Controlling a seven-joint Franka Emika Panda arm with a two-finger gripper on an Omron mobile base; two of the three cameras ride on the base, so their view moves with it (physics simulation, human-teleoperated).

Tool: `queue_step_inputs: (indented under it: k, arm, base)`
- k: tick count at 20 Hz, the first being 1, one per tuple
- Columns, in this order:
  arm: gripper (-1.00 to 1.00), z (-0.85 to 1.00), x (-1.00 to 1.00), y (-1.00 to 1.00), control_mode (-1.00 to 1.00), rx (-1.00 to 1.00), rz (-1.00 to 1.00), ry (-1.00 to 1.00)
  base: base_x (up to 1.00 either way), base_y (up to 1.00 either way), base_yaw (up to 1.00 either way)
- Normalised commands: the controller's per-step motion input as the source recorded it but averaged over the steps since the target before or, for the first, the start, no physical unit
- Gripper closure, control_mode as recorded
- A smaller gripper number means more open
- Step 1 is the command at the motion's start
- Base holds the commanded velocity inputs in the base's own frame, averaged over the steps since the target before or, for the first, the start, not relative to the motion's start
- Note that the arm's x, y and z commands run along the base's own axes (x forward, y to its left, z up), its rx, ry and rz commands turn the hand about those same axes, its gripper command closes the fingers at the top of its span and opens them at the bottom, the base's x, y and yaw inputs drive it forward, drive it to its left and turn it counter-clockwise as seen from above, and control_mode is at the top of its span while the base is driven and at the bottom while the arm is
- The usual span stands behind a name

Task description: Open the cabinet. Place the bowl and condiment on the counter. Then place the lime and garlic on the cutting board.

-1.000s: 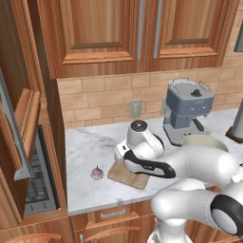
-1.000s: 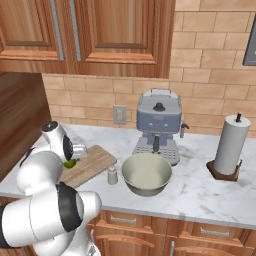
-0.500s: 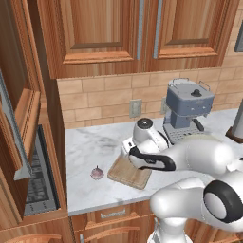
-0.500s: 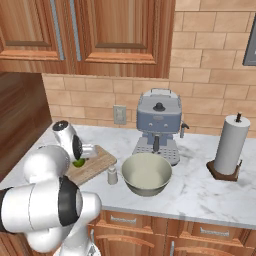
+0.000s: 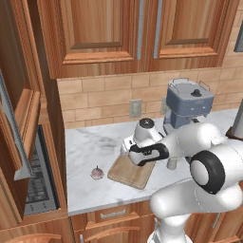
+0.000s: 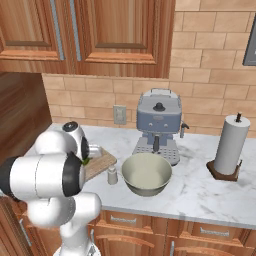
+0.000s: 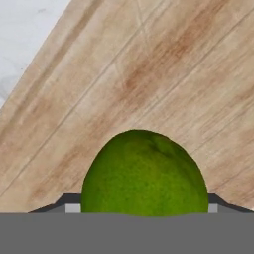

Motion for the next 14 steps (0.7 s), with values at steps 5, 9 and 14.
queue_step_inputs:
  k: [5, 9, 14]
  arm:
    - [-1.0, -0.02, 0.11, 0.0, -1.0, 0.03, 0.0, 0.0]
    - [-1.0, 0.01, 0.0, 0.0, -1.0, 0.0, 0.0, 0.0]
    - [-1.0, 0.17, -0.08, 0.02, -1.0, -0.04, 0.0, 0.0]
  base:
    - [0.0, 0.0, 0.0]
    - [0.0, 0.0, 0.0]
    - [0.0, 0.0, 0.0]
